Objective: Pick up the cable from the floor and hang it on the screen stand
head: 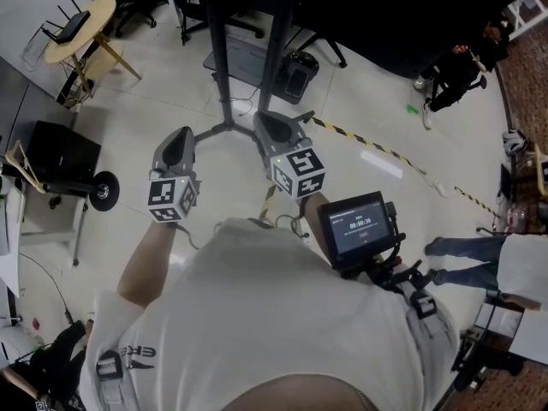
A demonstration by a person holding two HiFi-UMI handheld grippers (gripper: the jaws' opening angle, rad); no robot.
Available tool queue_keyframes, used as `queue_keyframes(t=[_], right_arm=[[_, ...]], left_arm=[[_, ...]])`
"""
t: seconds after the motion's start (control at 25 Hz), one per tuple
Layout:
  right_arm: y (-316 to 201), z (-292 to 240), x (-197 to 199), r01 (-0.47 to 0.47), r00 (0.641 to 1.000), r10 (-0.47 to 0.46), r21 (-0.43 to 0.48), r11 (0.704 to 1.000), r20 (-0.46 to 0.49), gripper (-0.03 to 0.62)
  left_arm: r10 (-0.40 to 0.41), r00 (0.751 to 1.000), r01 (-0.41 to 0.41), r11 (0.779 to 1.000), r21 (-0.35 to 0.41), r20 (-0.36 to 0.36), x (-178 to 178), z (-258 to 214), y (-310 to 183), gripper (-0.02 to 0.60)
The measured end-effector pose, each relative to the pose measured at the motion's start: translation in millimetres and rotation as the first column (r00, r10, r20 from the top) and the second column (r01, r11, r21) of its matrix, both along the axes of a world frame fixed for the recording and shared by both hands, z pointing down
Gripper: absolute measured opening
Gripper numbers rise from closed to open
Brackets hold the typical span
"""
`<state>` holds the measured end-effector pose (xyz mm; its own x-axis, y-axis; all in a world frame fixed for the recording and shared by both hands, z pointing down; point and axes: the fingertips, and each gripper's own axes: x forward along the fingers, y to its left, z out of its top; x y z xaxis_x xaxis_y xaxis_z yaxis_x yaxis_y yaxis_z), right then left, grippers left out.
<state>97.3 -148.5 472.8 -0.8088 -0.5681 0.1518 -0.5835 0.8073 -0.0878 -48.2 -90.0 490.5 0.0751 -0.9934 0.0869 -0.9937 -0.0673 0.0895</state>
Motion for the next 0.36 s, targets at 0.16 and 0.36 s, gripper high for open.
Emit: queue_keyframes(t=[0.16,0.36], right_arm=[[-2.5,-1.0,0.6,-0.007,1.000,0.007,0.001,1.000,-0.006,0.012],[-3.2,0.2,3.4,-0.010,1.000,0.010,0.000,1.000,-0.003,0.012]], left_arm=[[-0.002,1.000,0.002,1.000,0.001,-0.005,0.2,-2.6,-0.8,0.002],[-0.004,1.000,0.004,1.000,-0.005,-0.007,2.7,0.0,-1.3,0.002]])
